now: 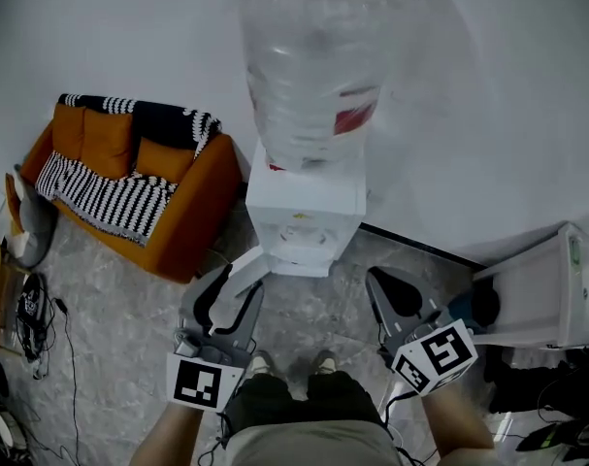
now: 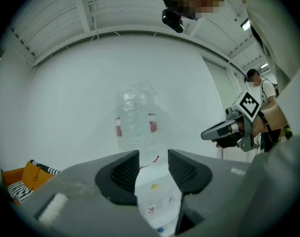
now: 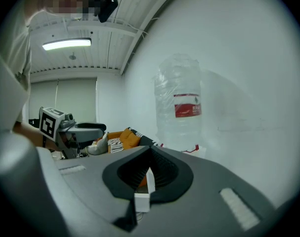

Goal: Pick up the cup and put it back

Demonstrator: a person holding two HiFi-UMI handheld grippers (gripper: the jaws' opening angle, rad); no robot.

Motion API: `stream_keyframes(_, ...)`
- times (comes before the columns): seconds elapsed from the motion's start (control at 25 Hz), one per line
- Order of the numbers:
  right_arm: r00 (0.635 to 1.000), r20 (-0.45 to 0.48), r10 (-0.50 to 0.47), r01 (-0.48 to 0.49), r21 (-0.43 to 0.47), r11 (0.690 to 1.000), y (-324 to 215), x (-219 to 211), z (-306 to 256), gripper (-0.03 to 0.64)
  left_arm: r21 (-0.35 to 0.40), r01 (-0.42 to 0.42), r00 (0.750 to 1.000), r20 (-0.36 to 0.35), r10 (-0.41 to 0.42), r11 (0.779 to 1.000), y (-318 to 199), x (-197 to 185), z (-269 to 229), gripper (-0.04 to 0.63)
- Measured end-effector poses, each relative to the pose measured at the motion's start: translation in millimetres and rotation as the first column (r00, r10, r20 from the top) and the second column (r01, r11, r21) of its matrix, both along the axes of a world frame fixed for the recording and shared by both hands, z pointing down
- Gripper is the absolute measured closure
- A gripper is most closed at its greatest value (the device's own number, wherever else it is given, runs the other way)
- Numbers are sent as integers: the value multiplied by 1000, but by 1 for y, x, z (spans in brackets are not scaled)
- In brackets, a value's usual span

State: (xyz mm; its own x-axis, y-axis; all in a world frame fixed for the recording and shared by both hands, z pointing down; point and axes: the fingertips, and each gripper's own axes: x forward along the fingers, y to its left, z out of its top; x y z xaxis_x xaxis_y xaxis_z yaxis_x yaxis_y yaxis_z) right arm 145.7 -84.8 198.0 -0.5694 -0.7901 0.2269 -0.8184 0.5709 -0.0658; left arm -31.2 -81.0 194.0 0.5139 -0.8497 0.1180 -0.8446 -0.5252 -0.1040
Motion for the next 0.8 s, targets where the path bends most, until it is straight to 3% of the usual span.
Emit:
stream_keyframes(0.16, 1000, -9, 17, -17, -7, 1000, -7, -4, 37, 614, -4, -8, 1000, 17, 8, 1000, -8, -8, 47, 408)
stream_keyframes(0.32, 999, 41, 23, -21, -45, 999, -22, -10, 78, 614, -26, -16, 1000, 11, 16, 1000, -16, -19, 92, 408)
stream_keyframes(0.48, 1000, -4, 30, -30, -17, 999, -39, -16, 128, 614, -34, -28, 1000, 3, 28, 999, -26, -24, 147, 408)
stream_keyframes(0.8, 999, -9, 42, -42, 0, 999, -55, -15, 235, 614, -52, -66, 998, -13, 66, 996, -45, -16, 265, 408)
